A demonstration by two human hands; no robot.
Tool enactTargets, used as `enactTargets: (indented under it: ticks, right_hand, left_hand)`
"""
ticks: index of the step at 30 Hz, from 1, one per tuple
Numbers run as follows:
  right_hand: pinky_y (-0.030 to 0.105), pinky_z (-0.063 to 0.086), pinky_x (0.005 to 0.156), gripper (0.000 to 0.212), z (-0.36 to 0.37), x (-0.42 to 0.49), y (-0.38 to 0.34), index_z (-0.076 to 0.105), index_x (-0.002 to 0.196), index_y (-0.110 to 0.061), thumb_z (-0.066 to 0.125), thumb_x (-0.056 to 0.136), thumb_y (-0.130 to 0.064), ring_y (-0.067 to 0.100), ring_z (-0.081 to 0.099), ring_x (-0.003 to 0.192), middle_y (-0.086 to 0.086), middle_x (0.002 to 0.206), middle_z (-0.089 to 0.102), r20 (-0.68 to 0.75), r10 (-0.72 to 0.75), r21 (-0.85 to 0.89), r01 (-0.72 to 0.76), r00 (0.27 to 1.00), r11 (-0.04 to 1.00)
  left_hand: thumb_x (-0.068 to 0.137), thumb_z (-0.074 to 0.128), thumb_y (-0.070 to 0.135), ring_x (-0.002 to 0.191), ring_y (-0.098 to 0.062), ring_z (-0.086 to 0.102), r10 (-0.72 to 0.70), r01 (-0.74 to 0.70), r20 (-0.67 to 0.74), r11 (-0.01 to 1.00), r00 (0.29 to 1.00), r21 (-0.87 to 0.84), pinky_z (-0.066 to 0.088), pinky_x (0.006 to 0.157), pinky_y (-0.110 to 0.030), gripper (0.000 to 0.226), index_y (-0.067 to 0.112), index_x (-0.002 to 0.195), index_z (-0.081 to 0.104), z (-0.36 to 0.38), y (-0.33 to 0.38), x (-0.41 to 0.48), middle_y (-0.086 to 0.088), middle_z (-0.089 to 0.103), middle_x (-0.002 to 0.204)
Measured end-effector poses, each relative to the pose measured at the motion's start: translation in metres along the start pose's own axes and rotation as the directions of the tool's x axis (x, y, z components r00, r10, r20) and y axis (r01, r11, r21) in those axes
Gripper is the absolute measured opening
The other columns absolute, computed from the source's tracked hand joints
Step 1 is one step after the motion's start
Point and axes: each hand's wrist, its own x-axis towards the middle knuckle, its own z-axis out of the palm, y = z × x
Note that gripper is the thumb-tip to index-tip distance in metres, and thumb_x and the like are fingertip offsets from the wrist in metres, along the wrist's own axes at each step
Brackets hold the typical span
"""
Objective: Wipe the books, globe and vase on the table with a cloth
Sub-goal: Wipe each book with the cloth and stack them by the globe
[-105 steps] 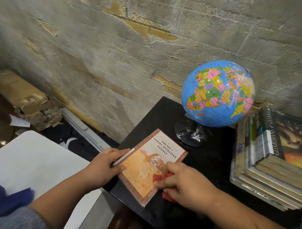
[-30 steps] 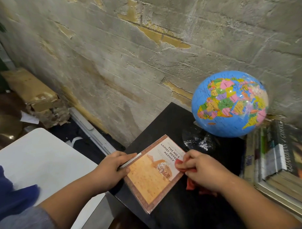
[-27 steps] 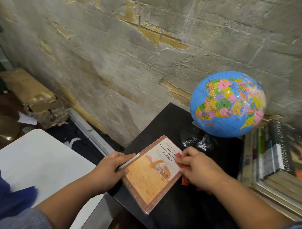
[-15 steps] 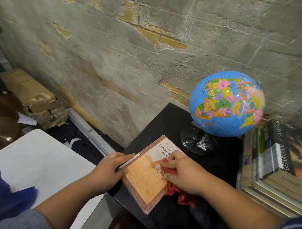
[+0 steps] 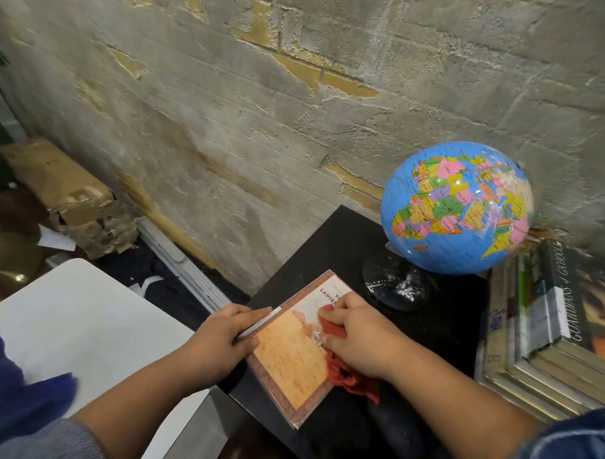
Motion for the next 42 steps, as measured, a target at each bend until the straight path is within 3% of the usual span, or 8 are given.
enactTargets:
  ticks: [11, 15, 20, 24, 29, 33, 38, 42]
  right_hand:
    - [0.027, 0.037, 0.105, 0.044, -0.001, 0.003, -0.013, 0.053, 0.135, -0.033, 0.059, 0.091, -0.032, 0.011, 0.047, 0.115, -0.013, 0.118, 0.038, 0.153, -0.116, -0.002, 0.118, 0.981, 0.993]
    - [0.025, 0.038, 0.101, 0.044, -0.004, 0.006, -0.014, 0.050, 0.137, -0.036, 0.056, 0.093, -0.033, 0.009, 0.047, 0.116, -0.014, 0.120, 0.038, 0.019, -0.069, -0.023, 0.070, 0.997, 0.997]
    - [0.028, 0.037, 0.105, 0.044, 0.005, 0.005, -0.016, 0.055, 0.132, -0.037, 0.061, 0.089, -0.030, 0.010, 0.046, 0.115, -0.014, 0.119, 0.040, 0.194, -0.189, 0.035, 0.186, 0.963, 0.982]
    - [0.028, 0.039, 0.102, 0.046, 0.006, 0.008, -0.016, 0.048, 0.138, -0.036, 0.056, 0.093, -0.030, 0.012, 0.046, 0.116, -0.015, 0.121, 0.037, 0.036, -0.125, -0.015, 0.125, 0.992, 0.992]
    - [0.027, 0.038, 0.100, 0.039, 0.000, -0.002, -0.026, 0.058, 0.128, -0.041, 0.060, 0.091, -0.028, 0.009, 0.046, 0.112, -0.018, 0.118, 0.040, 0.234, -0.307, -0.009, 0.317, 0.923, 0.948]
    - [0.034, 0.040, 0.098, 0.040, -0.001, 0.001, -0.027, 0.052, 0.130, -0.048, 0.054, 0.093, -0.031, 0.014, 0.041, 0.113, -0.021, 0.123, 0.038, 0.085, -0.276, -0.160, 0.286, 0.957, 0.945]
    - [0.033, 0.041, 0.092, 0.037, 0.007, -0.021, -0.029, 0.057, 0.124, -0.048, 0.056, 0.092, -0.031, 0.017, 0.038, 0.108, -0.020, 0.129, 0.041, 0.274, -0.503, -0.135, 0.550, 0.820, 0.824]
    - [0.024, 0.048, 0.089, 0.036, -0.011, -0.015, 0.009, 0.071, 0.108, -0.040, 0.063, 0.084, -0.014, 0.007, 0.056, 0.105, -0.028, 0.114, 0.048, 0.251, -0.311, 0.019, 0.317, 0.917, 0.948]
  left_hand:
    - [0.094, 0.055, 0.024, 0.115, -0.006, 0.044, 0.029, -0.029, 0.009, 1.000, 1.000, 0.005, 0.043, 0.100, -0.026, 0.048, 0.045, 0.136, 0.043, -0.001, -0.002, 0.002, 0.019, 0.044, 0.112]
    - [0.094, 0.055, 0.025, 0.115, -0.006, 0.044, 0.034, -0.034, 0.012, 0.999, 0.999, 0.006, 0.043, 0.101, -0.028, 0.048, 0.045, 0.137, 0.043, -0.001, -0.003, 0.001, 0.018, 0.044, 0.113]
    - [0.094, 0.055, 0.026, 0.117, -0.008, 0.044, 0.036, -0.037, 0.028, 0.999, 0.999, 0.014, 0.043, 0.103, -0.030, 0.048, 0.045, 0.136, 0.042, -0.003, -0.004, 0.002, 0.017, 0.043, 0.115]
    - [0.094, 0.055, 0.026, 0.116, -0.007, 0.044, 0.030, -0.030, 0.013, 1.000, 0.999, 0.005, 0.043, 0.101, -0.028, 0.048, 0.045, 0.137, 0.043, -0.001, -0.002, 0.001, 0.017, 0.044, 0.115]
    - [0.094, 0.055, 0.027, 0.115, -0.006, 0.044, 0.035, -0.035, 0.018, 0.999, 0.999, 0.003, 0.045, 0.098, -0.025, 0.046, 0.043, 0.136, 0.044, -0.003, -0.001, 0.001, 0.017, 0.043, 0.115]
    - [0.093, 0.056, 0.028, 0.114, -0.006, 0.044, 0.044, -0.044, 0.015, 0.999, 0.999, 0.011, 0.044, 0.099, -0.026, 0.046, 0.046, 0.134, 0.043, -0.003, 0.000, 0.000, 0.017, 0.044, 0.113]
    - [0.093, 0.057, 0.025, 0.115, -0.006, 0.045, 0.062, -0.062, 0.008, 0.997, 0.998, 0.049, 0.041, 0.101, -0.027, 0.048, 0.042, 0.136, 0.043, -0.003, -0.005, 0.001, 0.013, 0.046, 0.117]
    - [0.093, 0.057, 0.026, 0.118, -0.004, 0.043, 0.032, -0.032, 0.003, 0.999, 0.999, 0.027, 0.041, 0.104, -0.028, 0.049, 0.044, 0.136, 0.042, -0.002, -0.003, 0.000, 0.016, 0.045, 0.120]
